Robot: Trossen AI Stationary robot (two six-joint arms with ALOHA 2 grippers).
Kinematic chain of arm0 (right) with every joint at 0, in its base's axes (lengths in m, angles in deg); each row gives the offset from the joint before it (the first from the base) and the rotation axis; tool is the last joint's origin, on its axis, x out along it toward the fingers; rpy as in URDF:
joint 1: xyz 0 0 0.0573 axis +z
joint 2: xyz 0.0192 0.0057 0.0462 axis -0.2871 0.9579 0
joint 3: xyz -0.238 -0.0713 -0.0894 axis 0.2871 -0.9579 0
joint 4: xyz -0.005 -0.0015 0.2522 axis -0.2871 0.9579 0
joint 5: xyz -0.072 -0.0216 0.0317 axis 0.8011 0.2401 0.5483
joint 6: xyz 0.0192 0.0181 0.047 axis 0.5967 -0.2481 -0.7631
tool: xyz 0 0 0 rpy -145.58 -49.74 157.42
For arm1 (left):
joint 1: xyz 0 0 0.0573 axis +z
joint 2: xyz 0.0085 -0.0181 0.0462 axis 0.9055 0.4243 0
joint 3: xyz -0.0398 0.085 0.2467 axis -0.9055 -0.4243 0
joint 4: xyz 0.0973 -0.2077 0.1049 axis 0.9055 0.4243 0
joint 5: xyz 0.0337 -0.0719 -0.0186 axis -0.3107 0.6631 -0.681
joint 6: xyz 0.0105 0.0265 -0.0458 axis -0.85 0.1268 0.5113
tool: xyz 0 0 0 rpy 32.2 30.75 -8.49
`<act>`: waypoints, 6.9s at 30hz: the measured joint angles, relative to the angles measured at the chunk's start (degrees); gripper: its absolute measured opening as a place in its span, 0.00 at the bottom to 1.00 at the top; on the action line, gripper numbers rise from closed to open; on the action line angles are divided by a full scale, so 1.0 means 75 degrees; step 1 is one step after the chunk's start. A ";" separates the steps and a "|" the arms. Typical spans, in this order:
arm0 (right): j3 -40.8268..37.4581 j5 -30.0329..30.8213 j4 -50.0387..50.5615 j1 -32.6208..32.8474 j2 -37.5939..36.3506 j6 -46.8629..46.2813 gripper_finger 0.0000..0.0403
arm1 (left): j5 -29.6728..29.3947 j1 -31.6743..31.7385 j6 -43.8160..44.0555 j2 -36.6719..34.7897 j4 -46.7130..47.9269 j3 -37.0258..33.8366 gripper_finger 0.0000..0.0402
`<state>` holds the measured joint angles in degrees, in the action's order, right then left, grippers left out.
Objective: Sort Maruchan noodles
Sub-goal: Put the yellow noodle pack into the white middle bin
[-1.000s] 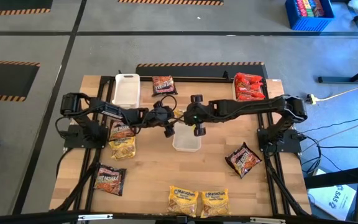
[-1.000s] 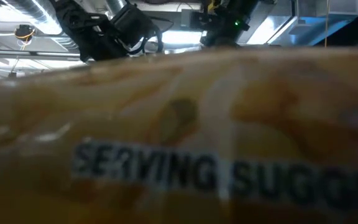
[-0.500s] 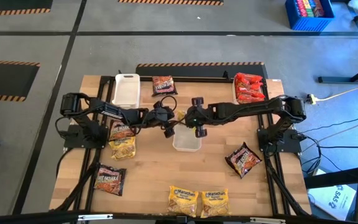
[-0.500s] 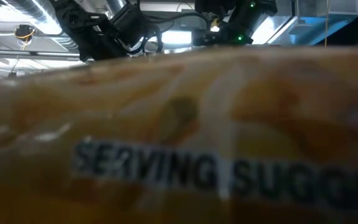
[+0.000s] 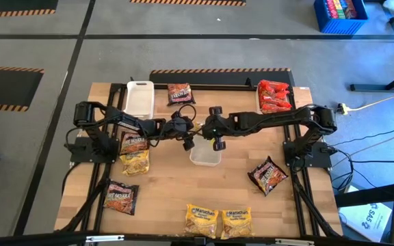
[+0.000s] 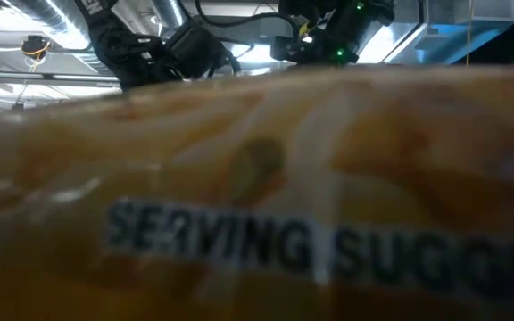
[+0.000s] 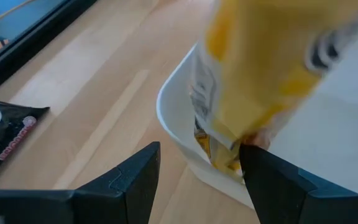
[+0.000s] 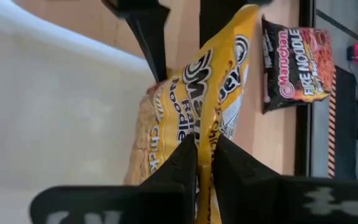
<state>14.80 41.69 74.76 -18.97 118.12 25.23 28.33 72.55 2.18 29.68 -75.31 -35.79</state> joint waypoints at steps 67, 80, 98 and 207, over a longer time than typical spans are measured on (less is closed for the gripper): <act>-0.2231 -0.0847 0.1029 0.3249 -0.2824 -0.5209 0.52 | -0.0126 -0.2895 0.1417 -0.1338 0.1616 -0.0009 0.54; -0.3570 -0.2391 -0.2714 0.4511 -0.2728 -0.7233 0.52 | -0.0256 -0.4083 0.1984 -0.1329 0.1033 -0.0012 0.54; -0.3564 -0.3887 -0.3489 0.5024 -0.1015 -0.9591 0.96 | -0.0454 -0.4612 0.2169 -0.1212 0.1001 -0.0015 0.54; -0.4088 -0.3709 -0.2229 0.3795 -0.1591 -0.8605 0.96 | -0.0583 -0.4485 0.2244 -0.1209 0.0929 -0.0015 0.54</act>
<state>-15.86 13.88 58.04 9.49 106.18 -39.31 23.96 38.91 19.01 20.61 -68.34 -35.90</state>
